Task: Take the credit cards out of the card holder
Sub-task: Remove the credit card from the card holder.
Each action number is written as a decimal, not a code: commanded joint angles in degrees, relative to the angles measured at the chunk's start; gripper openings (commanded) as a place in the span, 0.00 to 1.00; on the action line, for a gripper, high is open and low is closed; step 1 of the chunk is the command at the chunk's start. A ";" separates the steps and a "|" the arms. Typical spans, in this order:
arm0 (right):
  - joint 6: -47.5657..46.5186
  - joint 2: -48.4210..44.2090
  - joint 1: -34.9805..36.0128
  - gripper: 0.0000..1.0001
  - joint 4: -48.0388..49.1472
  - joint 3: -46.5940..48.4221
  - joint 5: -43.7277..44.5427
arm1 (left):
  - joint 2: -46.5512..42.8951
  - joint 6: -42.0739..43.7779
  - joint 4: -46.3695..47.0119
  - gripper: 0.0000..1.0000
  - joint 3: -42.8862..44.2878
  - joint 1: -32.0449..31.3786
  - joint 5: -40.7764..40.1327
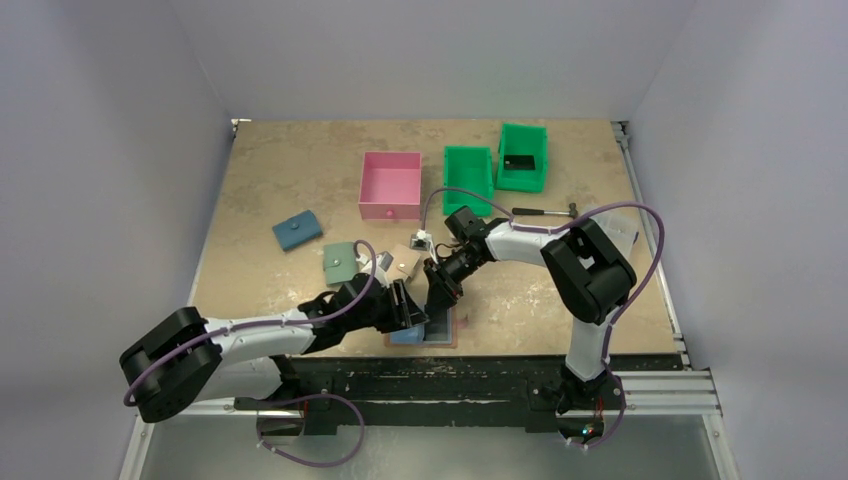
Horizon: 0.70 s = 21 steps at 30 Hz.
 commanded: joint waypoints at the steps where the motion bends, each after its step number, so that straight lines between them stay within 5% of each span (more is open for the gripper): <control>1: 0.35 -0.45 0.48 0.32 -1.09 1.72 -0.63 | -1.33 1.90 -3.56 0.48 0.56 0.41 -3.55; 21: -2.46 -1.78 0.46 0.33 -2.73 2.46 2.38 | -2.92 3.43 -6.31 0.42 0.66 0.44 -5.21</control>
